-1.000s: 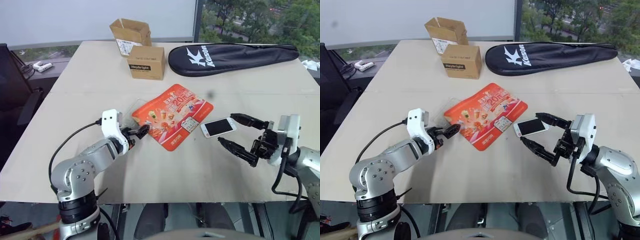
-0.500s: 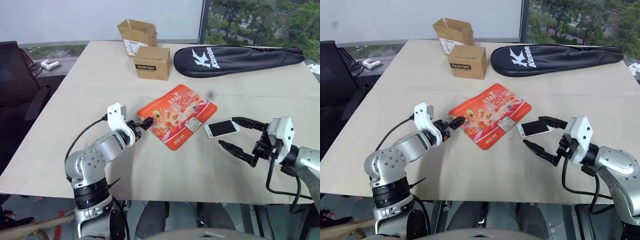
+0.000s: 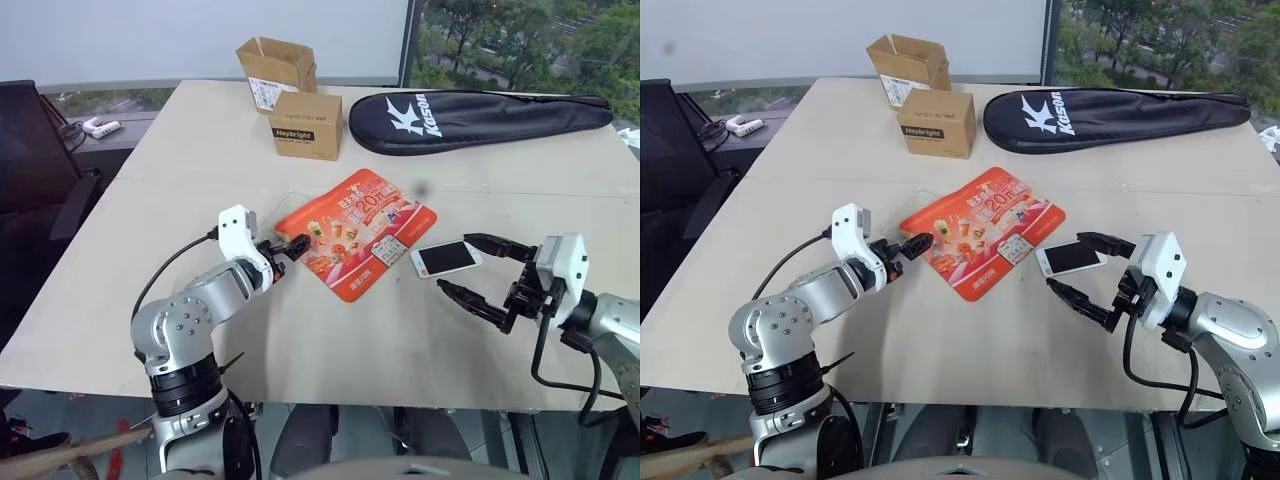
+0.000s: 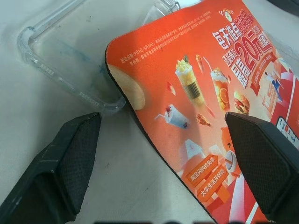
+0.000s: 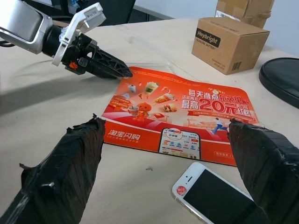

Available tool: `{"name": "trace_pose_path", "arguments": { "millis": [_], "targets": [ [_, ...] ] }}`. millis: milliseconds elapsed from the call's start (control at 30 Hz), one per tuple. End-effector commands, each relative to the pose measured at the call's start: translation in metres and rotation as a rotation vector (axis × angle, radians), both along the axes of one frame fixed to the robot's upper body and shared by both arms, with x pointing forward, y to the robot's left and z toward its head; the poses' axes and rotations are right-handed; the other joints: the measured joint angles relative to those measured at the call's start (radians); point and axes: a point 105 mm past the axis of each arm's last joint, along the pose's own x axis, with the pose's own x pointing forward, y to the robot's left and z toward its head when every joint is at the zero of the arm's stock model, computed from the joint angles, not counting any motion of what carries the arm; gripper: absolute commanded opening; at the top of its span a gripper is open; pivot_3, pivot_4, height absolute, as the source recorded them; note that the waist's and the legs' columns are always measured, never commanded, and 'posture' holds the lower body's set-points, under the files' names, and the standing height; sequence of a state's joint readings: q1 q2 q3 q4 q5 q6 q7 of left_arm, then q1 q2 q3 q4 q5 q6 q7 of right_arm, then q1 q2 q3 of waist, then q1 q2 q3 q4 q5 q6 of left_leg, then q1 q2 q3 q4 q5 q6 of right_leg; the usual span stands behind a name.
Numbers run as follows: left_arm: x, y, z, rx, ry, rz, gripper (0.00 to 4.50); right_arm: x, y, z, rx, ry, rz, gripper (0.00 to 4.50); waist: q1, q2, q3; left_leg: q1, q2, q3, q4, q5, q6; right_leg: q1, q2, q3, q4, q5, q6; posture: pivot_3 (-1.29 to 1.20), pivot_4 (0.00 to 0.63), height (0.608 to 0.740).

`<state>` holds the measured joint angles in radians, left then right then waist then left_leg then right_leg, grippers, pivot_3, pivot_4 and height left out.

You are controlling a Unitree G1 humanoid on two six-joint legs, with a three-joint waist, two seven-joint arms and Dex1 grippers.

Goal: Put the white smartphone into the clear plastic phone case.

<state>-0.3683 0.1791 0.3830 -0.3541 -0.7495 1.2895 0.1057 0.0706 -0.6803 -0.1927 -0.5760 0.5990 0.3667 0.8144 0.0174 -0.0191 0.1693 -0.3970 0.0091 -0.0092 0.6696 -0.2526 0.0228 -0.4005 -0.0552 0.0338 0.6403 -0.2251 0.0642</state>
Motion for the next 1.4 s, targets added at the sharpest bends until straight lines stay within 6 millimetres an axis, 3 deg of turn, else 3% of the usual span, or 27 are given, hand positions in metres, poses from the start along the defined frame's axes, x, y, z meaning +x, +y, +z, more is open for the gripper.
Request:
{"name": "trace_pose_path", "arguments": {
  "millis": [33,267,500,967,1067,1167,1333,1400],
  "targets": [
    [-0.009,-0.024,-0.001,-0.035,0.015,-0.121,4.44,-0.002,0.001,0.01,0.015,-0.048,0.002,4.5,0.0,0.0,0.0,0.0,0.0,0.0,0.0,0.0,0.0,0.0,0.0,0.0,0.0,0.0,0.0,0.0,0.15,0.74],
    [-0.016,-0.024,-0.004,-0.039,0.031,-0.149,4.44,-0.003,0.0,0.01,0.02,-0.049,-0.005,4.5,-0.002,0.0,0.0,0.0,0.0,-0.001,0.0,0.0,0.0,0.0,0.0,0.0,-0.001,0.0,0.0,0.0,0.15,0.74],
    [-0.005,-0.02,-0.008,-0.079,0.041,-0.079,4.44,-0.002,0.0,0.011,0.022,-0.055,-0.007,4.5,0.001,0.0,0.0,0.0,0.0,-0.001,0.0,0.0,0.0,0.0,0.0,-0.001,-0.001,0.0,0.0,0.0,0.15,0.74],
    [0.022,-0.052,0.003,-0.316,0.09,-0.052,4.44,-0.001,0.002,0.012,0.031,-0.067,-0.01,4.5,0.027,0.0,0.0,-0.001,-0.003,-0.008,0.001,0.0,0.0,0.005,-0.002,-0.008,-0.003,0.0,0.0,0.0,0.15,0.74],
    [0.027,-0.056,0.01,-0.345,0.079,-0.061,3.57,-0.001,0.002,0.012,0.034,-0.07,-0.014,4.5,0.025,0.0,0.0,-0.002,-0.004,-0.009,0.001,0.0,0.0,0.005,-0.003,-0.009,-0.004,0.0,0.0,0.0,0.15,0.74],
    [0.028,-0.063,0.014,-0.357,0.074,-0.091,2.42,-0.001,0.003,0.012,0.038,-0.074,-0.016,4.5,0.019,-0.002,0.001,-0.003,-0.004,-0.01,0.001,0.0,0.0,0.005,-0.003,-0.009,-0.006,0.0,0.0,0.0,0.15,0.74],
    [0.027,-0.071,0.016,-0.36,0.073,-0.13,0.05,0.0,0.003,0.013,0.04,-0.076,-0.019,4.5,0.003,-0.003,0.002,-0.005,-0.003,-0.016,-0.002,0.0,0.0,0.004,-0.003,-0.011,-0.009,0.002,0.004,0.0,0.15,0.74],
    [0.027,-0.072,0.017,-0.363,0.069,-0.134,0.02,0.001,0.003,0.013,0.041,-0.076,-0.021,4.5,-0.001,-0.003,0.002,-0.005,-0.003,-0.018,-0.003,0.0,0.0,0.004,-0.003,-0.012,-0.009,0.002,0.005,0.0,0.15,0.74]
  ]
}}
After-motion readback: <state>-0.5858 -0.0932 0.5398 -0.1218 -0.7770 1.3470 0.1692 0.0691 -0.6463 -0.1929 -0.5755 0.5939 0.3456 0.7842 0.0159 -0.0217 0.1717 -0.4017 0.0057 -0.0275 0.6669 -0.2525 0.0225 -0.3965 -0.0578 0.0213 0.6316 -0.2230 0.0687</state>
